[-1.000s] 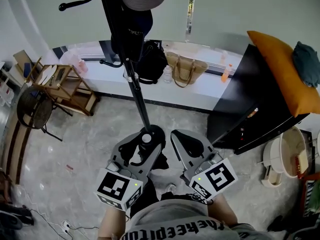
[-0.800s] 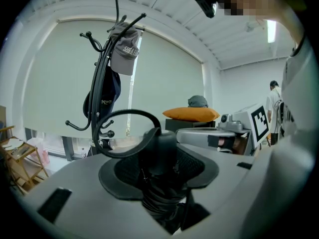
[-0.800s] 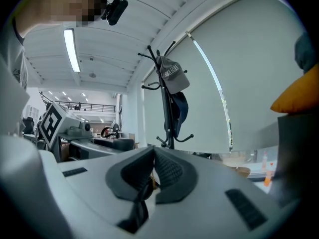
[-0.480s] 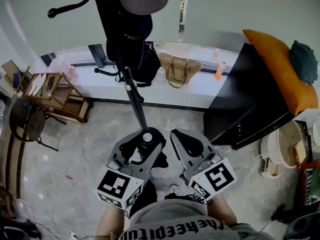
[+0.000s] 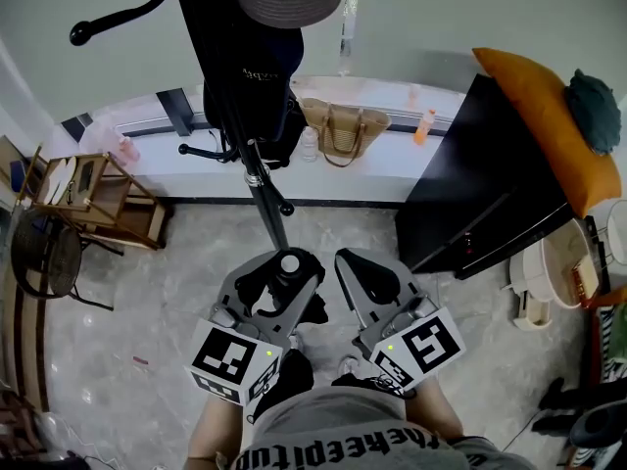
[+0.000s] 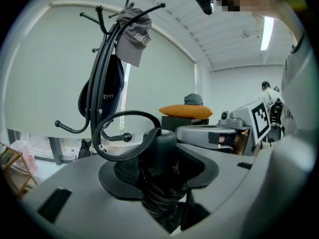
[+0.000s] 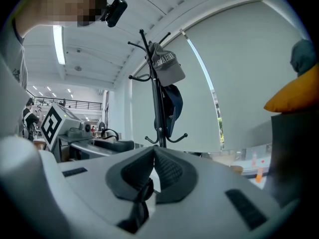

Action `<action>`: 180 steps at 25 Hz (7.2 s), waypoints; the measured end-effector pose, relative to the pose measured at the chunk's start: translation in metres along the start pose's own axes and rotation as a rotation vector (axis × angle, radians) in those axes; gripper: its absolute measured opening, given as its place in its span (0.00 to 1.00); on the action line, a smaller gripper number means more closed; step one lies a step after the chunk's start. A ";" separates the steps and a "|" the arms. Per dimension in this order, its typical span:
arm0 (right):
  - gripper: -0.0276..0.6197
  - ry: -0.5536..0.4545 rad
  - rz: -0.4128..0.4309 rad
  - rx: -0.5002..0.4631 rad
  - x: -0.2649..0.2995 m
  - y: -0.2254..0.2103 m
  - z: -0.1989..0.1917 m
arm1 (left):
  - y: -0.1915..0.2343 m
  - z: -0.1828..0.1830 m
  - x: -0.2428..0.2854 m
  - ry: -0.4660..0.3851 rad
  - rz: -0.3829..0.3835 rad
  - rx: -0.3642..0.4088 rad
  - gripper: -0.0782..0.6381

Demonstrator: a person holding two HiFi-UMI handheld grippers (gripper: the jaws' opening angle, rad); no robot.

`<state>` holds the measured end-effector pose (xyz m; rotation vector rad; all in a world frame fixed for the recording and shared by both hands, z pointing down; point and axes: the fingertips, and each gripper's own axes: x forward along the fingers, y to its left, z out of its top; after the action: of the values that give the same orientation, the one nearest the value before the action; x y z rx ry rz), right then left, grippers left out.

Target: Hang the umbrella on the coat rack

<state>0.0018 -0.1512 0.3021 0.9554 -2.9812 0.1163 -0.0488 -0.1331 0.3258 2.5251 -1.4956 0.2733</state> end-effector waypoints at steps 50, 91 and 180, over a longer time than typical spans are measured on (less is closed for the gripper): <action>0.06 0.022 -0.498 0.030 0.005 -0.038 -0.010 | 0.017 -0.020 0.084 0.102 -0.493 0.091 0.40; 0.06 0.039 -0.509 0.027 0.005 -0.050 -0.013 | 0.032 -0.041 0.114 0.171 -0.456 0.107 0.40; 0.06 0.058 0.224 -0.070 0.008 0.068 -0.011 | 0.021 0.002 -0.079 -0.308 0.224 0.018 0.13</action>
<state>-0.0441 -0.1000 0.3090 0.5986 -3.0060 0.0401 -0.1050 -0.0765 0.3055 2.5005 -1.9000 -0.0776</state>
